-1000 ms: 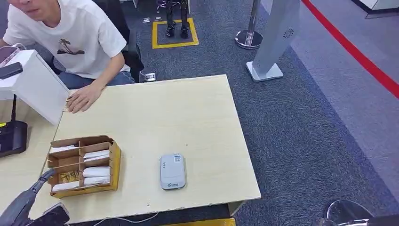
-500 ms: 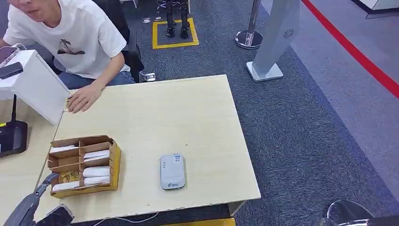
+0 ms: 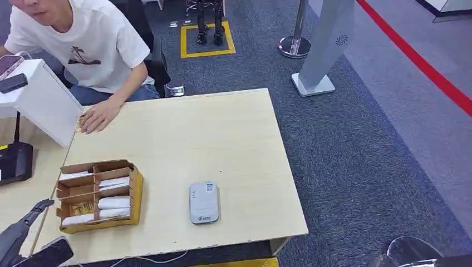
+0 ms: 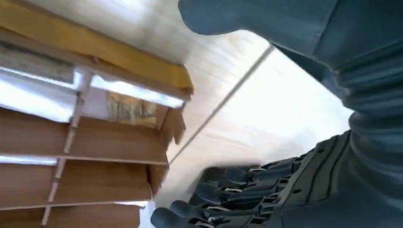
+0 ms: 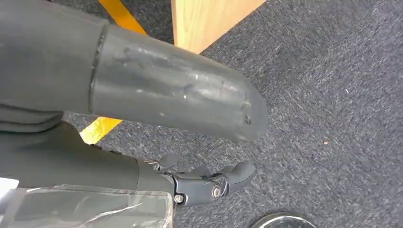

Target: Pass the card to the sensor for recognition and then transmit it.

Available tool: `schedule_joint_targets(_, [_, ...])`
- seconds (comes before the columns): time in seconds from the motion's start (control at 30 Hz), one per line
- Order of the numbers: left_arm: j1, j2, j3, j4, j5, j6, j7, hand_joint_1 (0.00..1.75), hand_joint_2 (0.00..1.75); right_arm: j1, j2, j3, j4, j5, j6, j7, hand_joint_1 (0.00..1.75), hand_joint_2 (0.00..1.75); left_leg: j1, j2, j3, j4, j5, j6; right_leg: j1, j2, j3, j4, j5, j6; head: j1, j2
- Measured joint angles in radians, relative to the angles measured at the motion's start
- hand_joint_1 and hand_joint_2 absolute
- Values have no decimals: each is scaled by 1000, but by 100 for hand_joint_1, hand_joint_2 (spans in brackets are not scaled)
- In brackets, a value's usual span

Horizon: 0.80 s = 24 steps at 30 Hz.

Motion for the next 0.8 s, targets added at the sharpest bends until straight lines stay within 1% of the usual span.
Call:
schedule_joint_targets(0.07, [-18,39,4,1,8,-23,6,0,175,-5,0,8,0,2,-2,2,0,0,0,0,0,0,0,0,0,0,0,0,0,0,0,0])
schedule_joint_targets(0.13, [-42,69,4,5,11,-36,7,0,175,-8,0,11,0,3,-2,3,0,0,0,0,0,0,0,0,0,0,0,0,0,0,0,0])
schedule_joint_targets(0.3, [-102,113,-8,27,12,-56,7,0,175,-17,0,22,0,6,-6,10,0,0,0,0,0,0,0,0,0,0,0,0,0,0,0,0])
schedule_joint_targets(0.5, [-155,136,-47,56,11,-67,7,0,175,-21,0,34,1,9,-13,12,0,0,0,0,0,0,0,0,0,0,0,0,0,0,0,0])
schedule_joint_targets(0.8, [-171,160,-85,76,33,-65,6,0,175,-23,0,42,2,8,-15,12,0,0,0,0,0,0,0,0,0,0,0,0,0,0,0,0])
